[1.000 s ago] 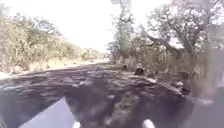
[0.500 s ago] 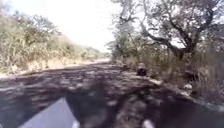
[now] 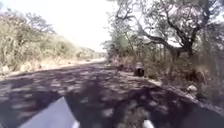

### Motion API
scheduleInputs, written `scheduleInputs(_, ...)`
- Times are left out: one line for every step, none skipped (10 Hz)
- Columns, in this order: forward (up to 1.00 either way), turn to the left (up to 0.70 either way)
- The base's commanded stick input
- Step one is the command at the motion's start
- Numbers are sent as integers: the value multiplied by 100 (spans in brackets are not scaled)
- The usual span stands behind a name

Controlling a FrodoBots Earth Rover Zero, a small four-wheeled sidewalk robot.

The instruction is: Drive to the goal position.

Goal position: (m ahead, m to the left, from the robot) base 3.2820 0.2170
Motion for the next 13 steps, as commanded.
scheduleInputs(50,0)
scheduleInputs(50,0)
scheduleInputs(50,0)
scheduleInputs(50,0)
scheduleInputs(50,0)
scheduleInputs(50,0)
scheduleInputs(50,0)
scheduleInputs(50,0)
scheduleInputs(50,0)
scheduleInputs(50,0)
scheduleInputs(50,0)
scheduleInputs(50,0)
scheduleInputs(50,0)
